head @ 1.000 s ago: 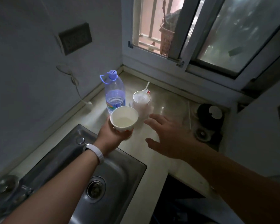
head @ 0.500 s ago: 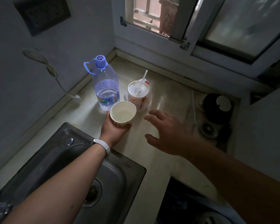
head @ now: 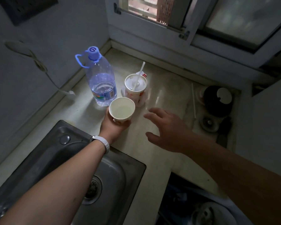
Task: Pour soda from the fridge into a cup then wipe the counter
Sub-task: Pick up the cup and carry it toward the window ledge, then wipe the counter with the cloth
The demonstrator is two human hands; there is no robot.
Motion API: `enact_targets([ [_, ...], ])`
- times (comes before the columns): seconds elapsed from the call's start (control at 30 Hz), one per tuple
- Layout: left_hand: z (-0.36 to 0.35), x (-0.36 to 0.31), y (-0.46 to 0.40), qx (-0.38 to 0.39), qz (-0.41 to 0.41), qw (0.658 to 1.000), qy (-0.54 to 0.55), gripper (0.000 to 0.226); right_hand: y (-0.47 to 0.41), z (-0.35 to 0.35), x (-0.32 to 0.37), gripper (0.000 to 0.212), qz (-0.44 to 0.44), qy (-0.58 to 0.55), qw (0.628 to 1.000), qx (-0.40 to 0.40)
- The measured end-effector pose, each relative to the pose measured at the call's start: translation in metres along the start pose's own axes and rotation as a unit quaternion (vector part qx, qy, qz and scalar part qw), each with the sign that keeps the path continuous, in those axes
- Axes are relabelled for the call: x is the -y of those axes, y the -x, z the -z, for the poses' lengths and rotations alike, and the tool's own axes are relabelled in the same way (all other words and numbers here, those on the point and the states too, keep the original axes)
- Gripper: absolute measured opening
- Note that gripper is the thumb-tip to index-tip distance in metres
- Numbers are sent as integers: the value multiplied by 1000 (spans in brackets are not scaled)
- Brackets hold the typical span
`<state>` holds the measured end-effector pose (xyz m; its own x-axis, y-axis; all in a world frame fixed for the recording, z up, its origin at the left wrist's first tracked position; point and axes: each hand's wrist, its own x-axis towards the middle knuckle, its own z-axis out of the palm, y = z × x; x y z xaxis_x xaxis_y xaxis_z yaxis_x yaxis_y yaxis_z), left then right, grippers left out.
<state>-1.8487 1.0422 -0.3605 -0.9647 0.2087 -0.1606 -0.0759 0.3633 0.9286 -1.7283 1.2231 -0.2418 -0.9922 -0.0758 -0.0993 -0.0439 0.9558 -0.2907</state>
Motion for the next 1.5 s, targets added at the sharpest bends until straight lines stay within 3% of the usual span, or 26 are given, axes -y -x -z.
enact_targets([
  [0.37,51,-34,51,-2,-2,1000,-17,78,16,32,28,64,26,8,999,-34],
  [0.87,127,-171,201,1,-118,990,-83,74,91,112,83,57,150,5,979,-138],
  [0.97,137,-186,240,-36,-170,967,-188,81,116,127,92,55,180,23,972,-149],
  [1.13,152,-203,307,-88,-231,917,-313,75,157,141,110,54,218,16,962,-162],
  [1.23,159,-206,348,-136,-228,882,-390,79,179,142,125,59,244,7,958,-148],
  [1.37,165,-203,399,-170,-193,874,-412,83,206,139,150,64,276,-5,952,-135],
  [1.5,178,-186,443,-192,-165,859,-444,83,227,131,179,54,315,-5,942,-116],
])
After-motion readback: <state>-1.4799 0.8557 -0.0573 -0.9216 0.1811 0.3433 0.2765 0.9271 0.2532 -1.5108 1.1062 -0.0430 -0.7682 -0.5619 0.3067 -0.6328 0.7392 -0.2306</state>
